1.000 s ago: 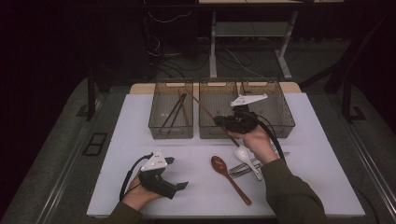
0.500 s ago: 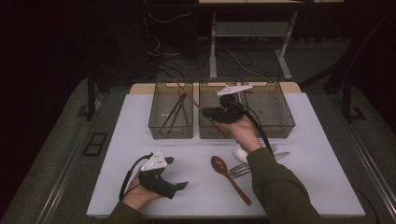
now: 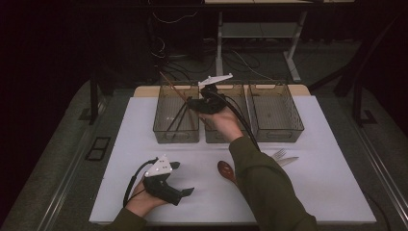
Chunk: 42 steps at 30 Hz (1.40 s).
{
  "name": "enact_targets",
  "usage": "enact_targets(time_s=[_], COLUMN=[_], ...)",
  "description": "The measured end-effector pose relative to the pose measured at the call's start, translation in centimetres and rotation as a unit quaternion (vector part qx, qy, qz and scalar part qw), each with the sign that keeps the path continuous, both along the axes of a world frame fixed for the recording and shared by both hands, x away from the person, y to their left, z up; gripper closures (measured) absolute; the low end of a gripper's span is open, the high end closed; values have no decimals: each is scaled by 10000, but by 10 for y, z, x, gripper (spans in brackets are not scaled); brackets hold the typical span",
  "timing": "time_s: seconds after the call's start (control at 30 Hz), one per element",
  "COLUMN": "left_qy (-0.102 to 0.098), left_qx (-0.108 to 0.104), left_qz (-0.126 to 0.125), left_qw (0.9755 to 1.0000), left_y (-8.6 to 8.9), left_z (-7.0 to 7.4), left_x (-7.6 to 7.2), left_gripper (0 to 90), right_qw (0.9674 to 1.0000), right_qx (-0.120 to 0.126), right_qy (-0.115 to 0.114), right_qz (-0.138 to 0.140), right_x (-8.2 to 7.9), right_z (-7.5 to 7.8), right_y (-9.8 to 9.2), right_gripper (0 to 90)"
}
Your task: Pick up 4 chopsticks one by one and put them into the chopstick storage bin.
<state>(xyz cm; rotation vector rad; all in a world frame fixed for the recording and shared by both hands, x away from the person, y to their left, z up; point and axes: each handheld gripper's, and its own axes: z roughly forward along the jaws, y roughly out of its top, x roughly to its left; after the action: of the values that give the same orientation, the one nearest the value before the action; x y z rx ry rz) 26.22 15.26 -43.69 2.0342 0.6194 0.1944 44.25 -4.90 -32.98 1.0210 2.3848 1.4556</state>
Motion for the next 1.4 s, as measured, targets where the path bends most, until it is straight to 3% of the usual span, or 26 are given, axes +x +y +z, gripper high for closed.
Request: enact_targets(time_s=[0.17, 0.4, 0.73, 0.83, 0.9, 1.03, 1.4], left_qy=[1, 15, 57, 59, 56, 39, 25], left_qx=[-43, -43, -106, -106, -111, -101, -78], left_qz=[-6, -20, -46, -54, -49, -54, -62], left_qw=[10000, 10000, 9999, 9999, 9999, 9999, 9999], left_y=[-1, 0, 0, 0, 1, 1, 1], left_z=[0, 1, 1, 1, 1, 1, 1], left_x=[0, 0, 1, 1, 1, 0, 0], left_gripper=[0, 0, 0, 0, 0, 0, 0], right_qw=[10000, 9995, 9980, 9971, 9956, 9948, 9979], right_qx=[22, -14, -287, -472, -606, -653, -369], right_qy=[0, 174, 370, 435, 535, 590, 391], right_qz=[-95, -276, -419, -411, -482, -510, -362], right_x=[12, 31, 49, 51, 51, 49, 37], right_z=[-5, -18, -43, -49, -51, -46, -22], right_y=[14, 33, 58, 63, 64, 59, 33], right_gripper=[834, 834, 833, 822, 680, 533, 368])
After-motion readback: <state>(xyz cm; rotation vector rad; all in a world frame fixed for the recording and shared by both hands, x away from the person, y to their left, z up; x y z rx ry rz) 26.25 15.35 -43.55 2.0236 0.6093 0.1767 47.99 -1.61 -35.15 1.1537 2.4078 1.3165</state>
